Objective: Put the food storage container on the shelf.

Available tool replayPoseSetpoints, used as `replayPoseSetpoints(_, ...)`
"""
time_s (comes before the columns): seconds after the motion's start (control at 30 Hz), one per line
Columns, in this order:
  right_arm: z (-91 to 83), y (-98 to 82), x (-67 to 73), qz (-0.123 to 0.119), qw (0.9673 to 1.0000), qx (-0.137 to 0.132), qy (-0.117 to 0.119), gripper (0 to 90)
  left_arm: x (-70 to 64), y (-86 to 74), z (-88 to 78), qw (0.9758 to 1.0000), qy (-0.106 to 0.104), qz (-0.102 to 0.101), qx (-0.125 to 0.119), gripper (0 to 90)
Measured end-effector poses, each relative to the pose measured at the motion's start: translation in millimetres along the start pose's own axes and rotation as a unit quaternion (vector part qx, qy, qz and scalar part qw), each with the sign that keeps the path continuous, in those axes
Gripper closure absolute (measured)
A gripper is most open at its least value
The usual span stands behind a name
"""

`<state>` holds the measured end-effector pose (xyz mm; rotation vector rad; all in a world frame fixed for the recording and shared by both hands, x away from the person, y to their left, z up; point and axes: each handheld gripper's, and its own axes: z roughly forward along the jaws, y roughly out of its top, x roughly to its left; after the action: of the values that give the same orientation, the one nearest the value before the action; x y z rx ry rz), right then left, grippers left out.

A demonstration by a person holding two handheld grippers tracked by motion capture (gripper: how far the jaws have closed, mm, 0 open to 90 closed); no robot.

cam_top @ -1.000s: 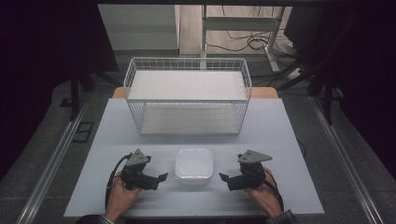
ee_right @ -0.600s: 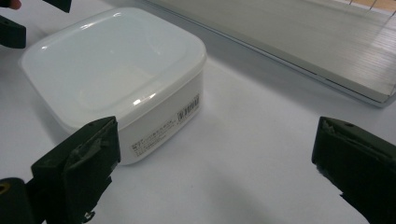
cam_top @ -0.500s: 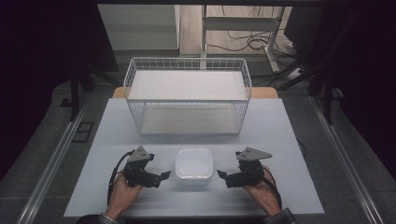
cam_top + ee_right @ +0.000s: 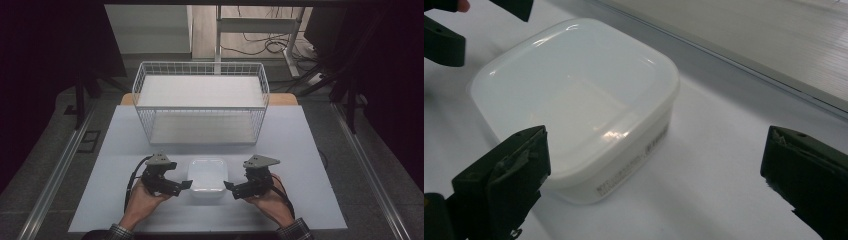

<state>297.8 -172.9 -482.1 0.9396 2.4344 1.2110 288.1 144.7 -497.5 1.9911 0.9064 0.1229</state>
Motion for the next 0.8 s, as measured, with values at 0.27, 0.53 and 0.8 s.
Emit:
replayPoseSetpoints(0.27, 8.7, 12.2, 4.1, 0.009, 0.9996, -0.008, 0.025, 13.3, 6.0, 11.6, 11.0, 0.9998, -0.018, 0.001, 0.006, 7.0)
replayPoseSetpoints(0.53, 22.3, 7.5, 0.9, 0.054, 0.9966, 0.023, 0.057, 10.1, 10.1, 5.2, 27.5, 0.9984, -0.048, -0.016, 0.025, 8.2)
replayPoseSetpoints(0.8, 26.1, 3.5, -4.5, 0.111, 0.9856, 0.054, 0.115, 23.4, 10.0, 0.5, 22.9, 0.9924, -0.095, -0.068, 0.039, 26.2)
